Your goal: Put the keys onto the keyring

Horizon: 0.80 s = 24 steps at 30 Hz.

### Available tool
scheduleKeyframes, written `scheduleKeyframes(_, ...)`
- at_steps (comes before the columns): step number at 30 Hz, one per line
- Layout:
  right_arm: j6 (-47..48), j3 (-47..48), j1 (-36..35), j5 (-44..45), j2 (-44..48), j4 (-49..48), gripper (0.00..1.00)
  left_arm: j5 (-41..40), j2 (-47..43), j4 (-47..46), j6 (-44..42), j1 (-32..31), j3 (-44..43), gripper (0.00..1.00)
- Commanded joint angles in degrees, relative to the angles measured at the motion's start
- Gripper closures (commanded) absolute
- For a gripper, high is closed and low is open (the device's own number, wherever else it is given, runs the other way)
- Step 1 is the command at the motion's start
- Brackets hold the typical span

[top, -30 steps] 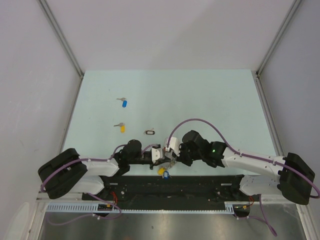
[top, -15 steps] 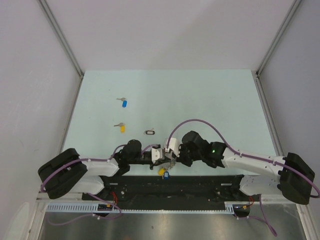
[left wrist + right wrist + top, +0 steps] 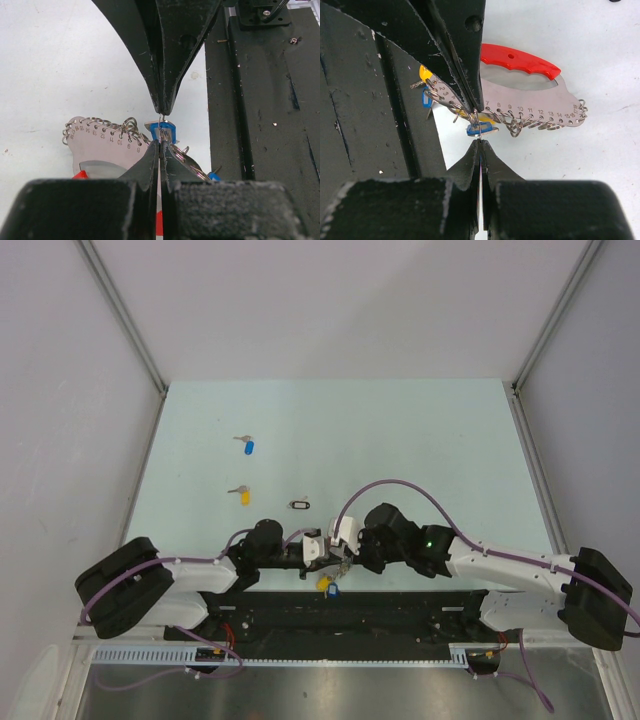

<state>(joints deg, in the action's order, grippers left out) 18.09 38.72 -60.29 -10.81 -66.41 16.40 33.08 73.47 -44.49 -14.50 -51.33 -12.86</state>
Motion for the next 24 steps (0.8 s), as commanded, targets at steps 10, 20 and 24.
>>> scheduleKeyframes(10,-0.7,2.1,-0.5,1.9,1.2,0.6,1.0,-2.2,-1.8,-2.4,-0.1,0.4,0.2,1.0)
scheduleKeyframes(20,-0.7,2.1,-0.5,1.9,0.7,0.0,1.0,-0.4,-1.5,-2.5,-0.2,0.4,0.1,1.0)
scheduleKeyframes(24,-0.7,2.1,-0.6,1.8,0.7,-0.1,1.0,0.3,-1.2,-2.5,-0.1,0.4,-0.1,1.0)
